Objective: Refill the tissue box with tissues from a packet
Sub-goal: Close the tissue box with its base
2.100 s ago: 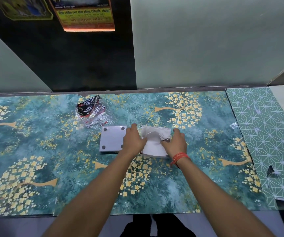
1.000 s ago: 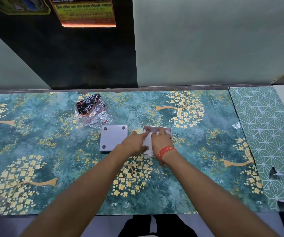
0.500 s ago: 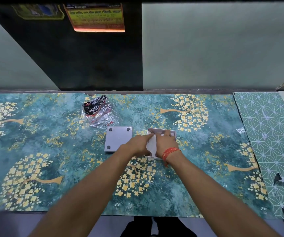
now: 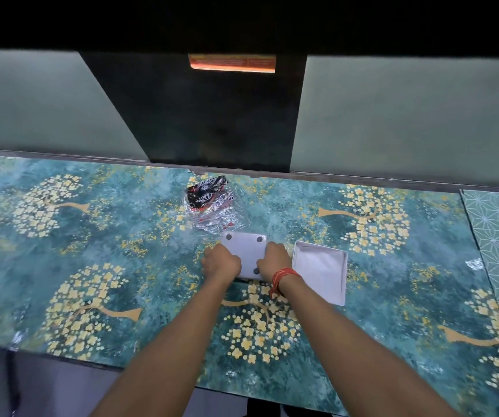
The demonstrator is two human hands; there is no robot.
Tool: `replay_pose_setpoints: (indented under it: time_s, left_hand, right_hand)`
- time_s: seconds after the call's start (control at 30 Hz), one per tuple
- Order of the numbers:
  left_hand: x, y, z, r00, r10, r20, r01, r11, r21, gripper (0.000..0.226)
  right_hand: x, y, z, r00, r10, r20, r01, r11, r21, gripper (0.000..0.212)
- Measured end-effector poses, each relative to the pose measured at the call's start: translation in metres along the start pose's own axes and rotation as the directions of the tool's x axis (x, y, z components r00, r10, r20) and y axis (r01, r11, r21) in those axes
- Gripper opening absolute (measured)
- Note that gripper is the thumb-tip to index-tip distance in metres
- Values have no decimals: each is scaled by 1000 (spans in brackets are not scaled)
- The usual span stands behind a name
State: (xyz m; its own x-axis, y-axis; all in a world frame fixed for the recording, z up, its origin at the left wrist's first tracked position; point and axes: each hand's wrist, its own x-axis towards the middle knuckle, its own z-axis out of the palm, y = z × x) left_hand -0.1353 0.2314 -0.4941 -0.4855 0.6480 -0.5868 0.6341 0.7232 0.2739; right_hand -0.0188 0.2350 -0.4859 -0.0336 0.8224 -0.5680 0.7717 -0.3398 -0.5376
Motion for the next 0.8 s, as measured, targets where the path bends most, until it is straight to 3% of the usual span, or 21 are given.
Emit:
replay_pose_setpoints:
  time_s: [0.13,0.3,0.5,0.8]
  left_hand:
    - [-12,-5,-1,984,125,-123,-146,973,-179,18]
    - [-61,15,5,909,317,-270,-404,828,-388,21]
    - [-75,50,52,870,487,-79,-483,808,-337,24]
    - [-91,37,70,858,513,-15,-491,812,-316,21]
  right_hand:
    - [-9,12,-2,975,8,-224,41,976,215,11]
    - [-45,46,-43,869,97,-486,128,903,410,26]
    - [-60,99,-74,808,291,-512,-38,893,448,23]
    - [-72,113,-77,807,292,-514,-70,911,407,22]
